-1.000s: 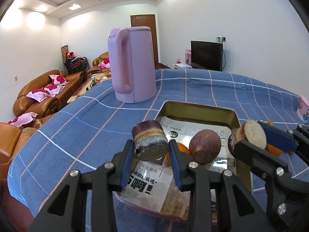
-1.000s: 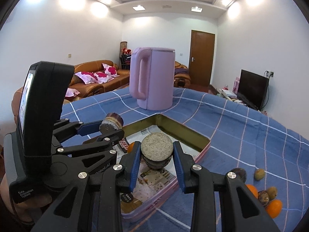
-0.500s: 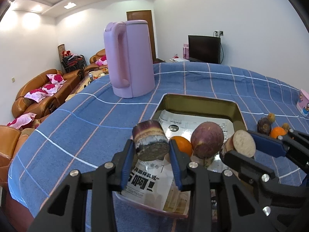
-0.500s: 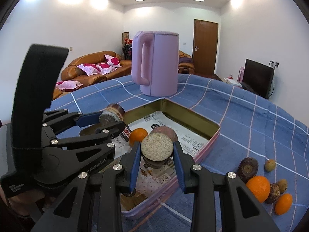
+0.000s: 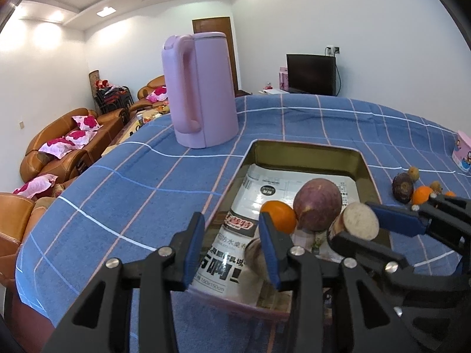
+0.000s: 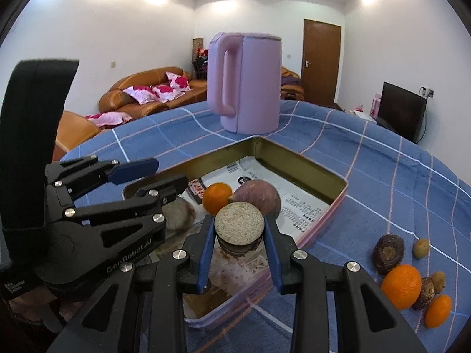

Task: Organize fruits
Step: 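Open the left tool over the tin while the right tool releases the beige slice, then move the right tool to an orange and close on it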

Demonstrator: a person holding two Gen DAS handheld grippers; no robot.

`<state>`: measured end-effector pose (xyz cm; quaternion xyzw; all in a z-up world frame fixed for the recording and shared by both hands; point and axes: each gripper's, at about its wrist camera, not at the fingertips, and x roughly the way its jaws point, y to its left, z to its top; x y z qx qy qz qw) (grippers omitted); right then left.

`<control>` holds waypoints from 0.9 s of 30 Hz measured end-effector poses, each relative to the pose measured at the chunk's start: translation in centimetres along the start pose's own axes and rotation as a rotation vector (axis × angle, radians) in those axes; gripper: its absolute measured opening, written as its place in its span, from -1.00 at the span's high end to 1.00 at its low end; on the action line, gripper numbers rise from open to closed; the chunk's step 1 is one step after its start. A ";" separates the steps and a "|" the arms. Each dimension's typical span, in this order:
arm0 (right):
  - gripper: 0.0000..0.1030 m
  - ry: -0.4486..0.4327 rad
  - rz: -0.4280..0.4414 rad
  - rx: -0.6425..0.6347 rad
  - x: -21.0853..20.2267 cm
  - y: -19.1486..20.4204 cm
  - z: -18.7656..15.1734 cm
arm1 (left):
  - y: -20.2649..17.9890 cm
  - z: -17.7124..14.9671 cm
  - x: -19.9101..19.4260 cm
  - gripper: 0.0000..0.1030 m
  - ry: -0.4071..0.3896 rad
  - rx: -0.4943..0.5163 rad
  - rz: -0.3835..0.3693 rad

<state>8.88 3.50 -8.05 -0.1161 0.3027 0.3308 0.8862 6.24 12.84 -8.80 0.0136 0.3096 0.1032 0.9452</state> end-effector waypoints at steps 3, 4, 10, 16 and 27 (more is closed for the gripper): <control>0.10 -0.013 -0.027 0.007 -0.5 -0.2 -0.1 | 0.3 0.3 -0.5 -0.25 -0.015 -0.022 0.008; -0.08 -0.024 -0.044 0.015 -0.9 -0.6 -0.2 | 0.4 0.5 -0.8 -0.32 -0.024 -0.031 0.007; -0.12 -0.090 -0.187 0.047 -5.8 -4.0 -2.0 | -2.5 1.5 -2.7 -0.52 -0.081 0.000 -0.060; -0.12 -0.035 -0.370 0.131 -9.3 -10.3 -5.4 | -8.4 2.0 -3.4 -0.52 -0.068 0.090 -0.154; -0.12 0.065 -0.391 0.307 -9.7 -17.1 -7.7 | -17.2 2.4 -1.1 -0.52 0.022 0.198 -0.274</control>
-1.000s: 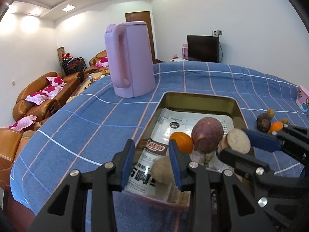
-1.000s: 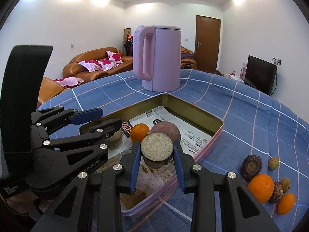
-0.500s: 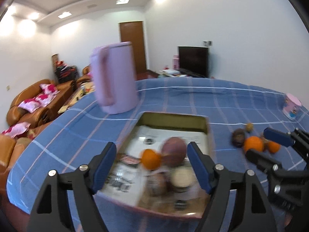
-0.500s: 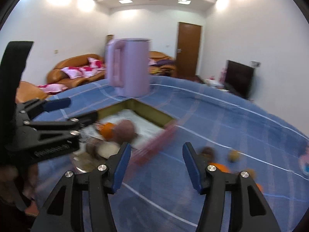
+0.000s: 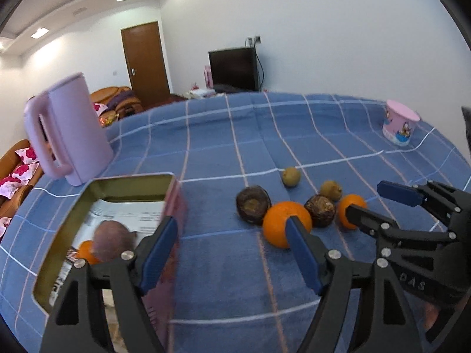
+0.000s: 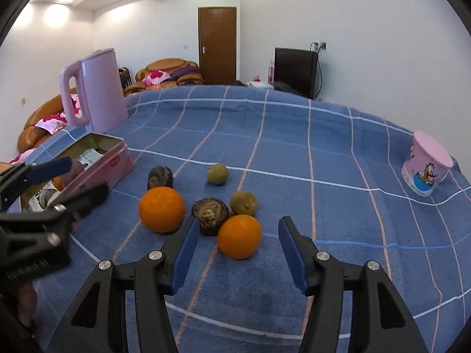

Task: Organize fruits
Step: 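Move the right tool to an orange and close on it, then close the left tool on another orange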

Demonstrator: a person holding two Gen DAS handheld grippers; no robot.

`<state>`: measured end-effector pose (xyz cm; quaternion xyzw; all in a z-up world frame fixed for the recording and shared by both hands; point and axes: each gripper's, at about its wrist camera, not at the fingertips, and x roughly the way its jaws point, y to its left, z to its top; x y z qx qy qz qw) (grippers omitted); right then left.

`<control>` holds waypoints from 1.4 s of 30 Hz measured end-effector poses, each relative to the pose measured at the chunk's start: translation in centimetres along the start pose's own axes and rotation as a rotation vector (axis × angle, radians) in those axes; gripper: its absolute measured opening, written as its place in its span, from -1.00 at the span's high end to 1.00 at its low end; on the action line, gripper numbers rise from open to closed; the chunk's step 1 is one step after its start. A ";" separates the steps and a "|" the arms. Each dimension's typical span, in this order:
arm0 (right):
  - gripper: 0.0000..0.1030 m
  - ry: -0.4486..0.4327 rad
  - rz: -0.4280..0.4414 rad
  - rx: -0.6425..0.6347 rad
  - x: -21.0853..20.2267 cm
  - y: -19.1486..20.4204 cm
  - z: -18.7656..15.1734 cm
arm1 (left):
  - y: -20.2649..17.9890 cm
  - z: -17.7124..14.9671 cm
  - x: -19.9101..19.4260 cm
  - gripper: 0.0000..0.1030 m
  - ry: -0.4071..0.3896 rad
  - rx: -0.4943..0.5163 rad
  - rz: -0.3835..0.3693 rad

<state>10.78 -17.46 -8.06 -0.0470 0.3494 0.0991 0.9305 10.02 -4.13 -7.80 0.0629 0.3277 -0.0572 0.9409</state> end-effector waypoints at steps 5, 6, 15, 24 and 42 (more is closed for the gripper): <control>-0.12 0.076 0.032 0.026 1.6 -0.3 0.1 | -0.8 -0.1 1.4 -0.52 0.039 0.008 -0.020; -0.12 0.076 0.045 0.037 1.7 -0.5 0.2 | -0.9 -0.1 1.5 -0.52 0.041 0.009 -0.022; 0.28 0.086 0.086 0.078 1.6 -1.4 -0.4 | -2.1 0.1 2.1 -0.52 0.047 0.022 -0.057; 0.28 0.020 0.026 0.125 0.2 -2.4 -0.4 | -3.3 0.1 2.6 -0.43 0.074 0.030 -0.105; 0.28 -0.070 0.048 0.118 -1.2 -2.1 -0.5 | -2.5 -0.1 2.2 0.07 0.060 -0.033 -0.125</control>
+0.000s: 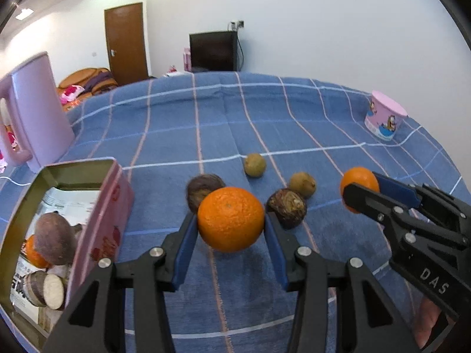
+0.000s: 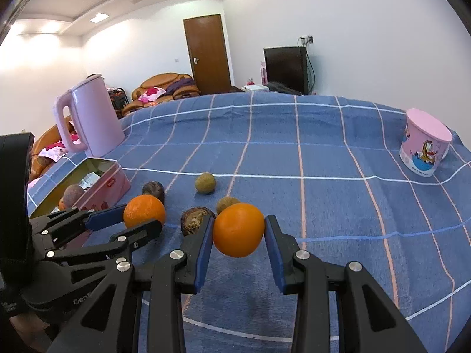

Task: Organize fruits
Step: 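Close the left tool on another orange, then lift the orange with the left tool while the right tool lifts its orange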

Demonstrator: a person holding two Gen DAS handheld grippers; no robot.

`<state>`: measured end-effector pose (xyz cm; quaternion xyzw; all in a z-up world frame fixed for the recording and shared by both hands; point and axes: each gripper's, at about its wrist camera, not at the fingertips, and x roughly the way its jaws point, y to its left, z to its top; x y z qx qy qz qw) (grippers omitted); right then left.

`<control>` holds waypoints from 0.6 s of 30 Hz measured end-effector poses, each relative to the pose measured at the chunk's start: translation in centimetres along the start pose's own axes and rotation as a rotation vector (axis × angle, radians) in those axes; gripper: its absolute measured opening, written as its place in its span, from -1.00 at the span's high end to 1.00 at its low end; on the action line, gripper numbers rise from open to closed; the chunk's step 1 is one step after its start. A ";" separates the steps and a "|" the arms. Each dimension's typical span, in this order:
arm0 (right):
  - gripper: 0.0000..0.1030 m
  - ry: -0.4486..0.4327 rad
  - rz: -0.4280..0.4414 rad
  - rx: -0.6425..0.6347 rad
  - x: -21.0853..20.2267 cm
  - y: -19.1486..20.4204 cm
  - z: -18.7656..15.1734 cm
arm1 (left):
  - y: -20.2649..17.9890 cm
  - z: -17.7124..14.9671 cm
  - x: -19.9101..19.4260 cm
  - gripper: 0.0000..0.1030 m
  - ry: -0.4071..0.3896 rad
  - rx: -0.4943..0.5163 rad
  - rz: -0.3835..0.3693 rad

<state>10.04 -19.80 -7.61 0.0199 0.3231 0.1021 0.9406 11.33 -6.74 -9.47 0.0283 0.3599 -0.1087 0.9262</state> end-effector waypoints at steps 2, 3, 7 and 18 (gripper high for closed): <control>0.28 -0.014 0.001 -0.010 -0.3 0.2 0.0 | -0.1 0.0 -0.4 0.07 -0.022 0.003 0.012; 0.28 -0.022 0.001 -0.016 -0.4 0.3 0.0 | 0.0 0.0 -0.6 0.07 -0.030 0.005 0.018; 0.28 -0.047 0.000 -0.030 -0.9 0.5 0.0 | -0.1 0.0 -1.2 0.07 -0.067 0.009 0.041; 0.28 -0.117 0.006 -0.055 -2.2 1.0 -0.3 | 0.0 -0.2 -2.5 0.07 -0.142 0.000 0.078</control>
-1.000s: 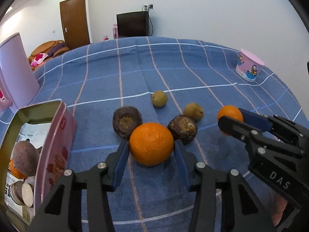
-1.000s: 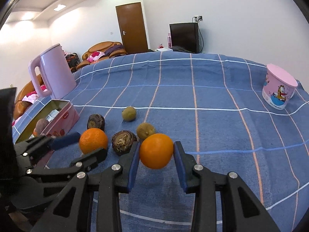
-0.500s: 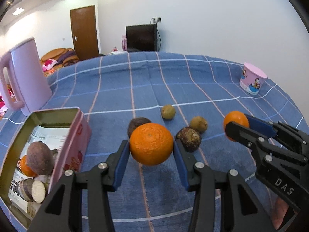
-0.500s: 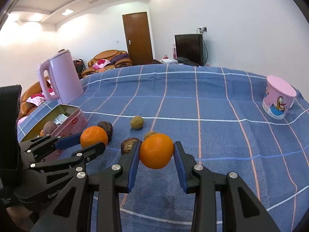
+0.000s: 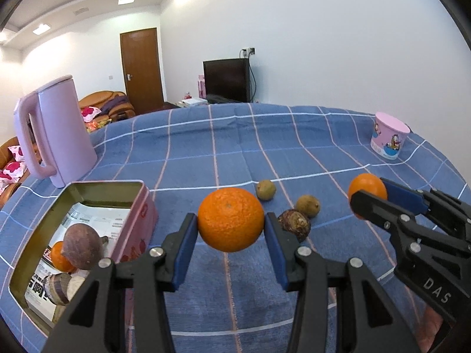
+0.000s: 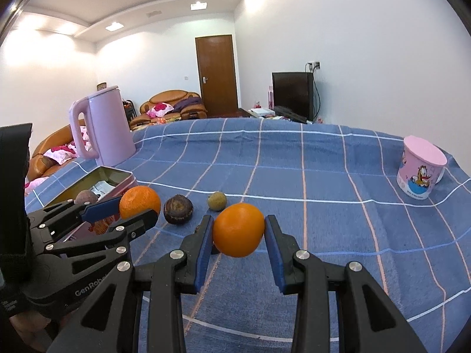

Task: Organize fruits
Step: 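Lift the orange with the left tool while the right tool lifts its orange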

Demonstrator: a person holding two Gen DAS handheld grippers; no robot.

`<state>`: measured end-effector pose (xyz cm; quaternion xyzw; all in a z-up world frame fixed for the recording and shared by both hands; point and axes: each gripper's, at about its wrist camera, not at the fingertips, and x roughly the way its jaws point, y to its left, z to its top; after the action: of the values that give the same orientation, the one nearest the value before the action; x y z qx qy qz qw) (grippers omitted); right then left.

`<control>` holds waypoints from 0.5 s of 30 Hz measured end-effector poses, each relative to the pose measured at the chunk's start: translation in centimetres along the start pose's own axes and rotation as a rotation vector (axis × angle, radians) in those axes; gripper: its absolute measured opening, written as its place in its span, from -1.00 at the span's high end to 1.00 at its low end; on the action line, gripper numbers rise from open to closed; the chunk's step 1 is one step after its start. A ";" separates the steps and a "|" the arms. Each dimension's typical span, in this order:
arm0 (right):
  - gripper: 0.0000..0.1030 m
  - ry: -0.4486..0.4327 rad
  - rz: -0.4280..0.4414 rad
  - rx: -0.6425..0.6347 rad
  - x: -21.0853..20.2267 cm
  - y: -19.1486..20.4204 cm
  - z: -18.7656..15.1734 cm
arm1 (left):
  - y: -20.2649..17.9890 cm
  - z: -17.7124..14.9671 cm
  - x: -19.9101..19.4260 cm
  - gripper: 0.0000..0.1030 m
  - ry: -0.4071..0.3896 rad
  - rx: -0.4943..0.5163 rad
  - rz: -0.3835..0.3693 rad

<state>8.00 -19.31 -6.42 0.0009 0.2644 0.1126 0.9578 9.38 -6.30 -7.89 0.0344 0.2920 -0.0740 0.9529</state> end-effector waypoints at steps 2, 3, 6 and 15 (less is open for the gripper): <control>0.28 -0.012 -0.002 -0.005 -0.2 0.1 0.0 | 0.0 0.0 -0.2 0.07 -0.010 -0.001 0.005; 0.28 -0.018 -0.002 -0.008 -0.3 0.1 0.0 | 0.0 0.0 -0.3 0.07 -0.015 -0.002 0.007; 0.28 -0.030 -0.004 -0.012 -0.5 0.2 0.0 | 0.1 -0.1 -0.6 0.07 -0.029 -0.005 0.013; 0.28 -0.069 -0.008 -0.022 -1.2 0.4 0.0 | 0.0 -0.2 -1.4 0.07 -0.069 -0.001 0.035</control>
<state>6.88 -19.16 -5.83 -0.0067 0.2301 0.1113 0.9667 8.10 -6.12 -7.28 0.0363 0.2586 -0.0585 0.9635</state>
